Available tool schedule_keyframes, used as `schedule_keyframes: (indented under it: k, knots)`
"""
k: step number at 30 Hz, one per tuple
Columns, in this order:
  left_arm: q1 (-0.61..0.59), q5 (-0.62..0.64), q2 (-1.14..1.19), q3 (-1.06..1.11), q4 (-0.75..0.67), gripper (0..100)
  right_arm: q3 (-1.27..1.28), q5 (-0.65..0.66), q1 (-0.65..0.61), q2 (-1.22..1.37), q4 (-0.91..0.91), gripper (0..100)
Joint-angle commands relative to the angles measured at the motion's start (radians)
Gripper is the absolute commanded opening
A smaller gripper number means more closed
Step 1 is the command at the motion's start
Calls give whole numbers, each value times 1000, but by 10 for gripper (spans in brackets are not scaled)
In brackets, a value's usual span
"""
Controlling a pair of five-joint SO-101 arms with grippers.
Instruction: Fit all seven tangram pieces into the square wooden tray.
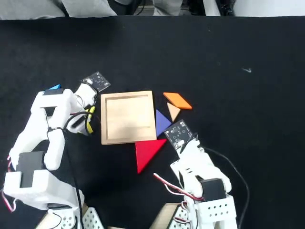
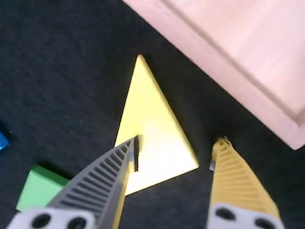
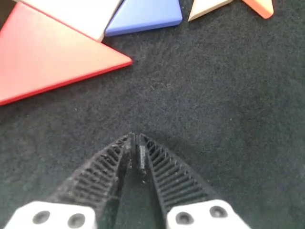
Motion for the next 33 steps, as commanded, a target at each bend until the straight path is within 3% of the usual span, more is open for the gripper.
schedule_keyframes:
  k: [1, 5, 12, 18, 22, 25, 33]
  knots:
    - [-18, -46, 5, -45, -14, 261, -5, -3, 12, -93, 6, 12]
    - [-18, -51, 9, -50, -17, 275, -5, 28, 12, -93, 8, 12]
    - [-35, -46, 9, -51, -25, 253, -5, 373, 12, -91, 38, 11]
    - [-33, -49, 0, -38, 6, 263, -4, 381, 12, -93, 35, 11]
    - [-27, -135, 11, -38, 61, 343, -4, 381, 12, -94, 37, 11]
    - [-36, -143, 37, -45, 46, 350, -4, 381, 12, -94, 37, 11]
    - [-71, -137, 195, -216, 104, 348, -4, 381, 12, -94, 37, 11]
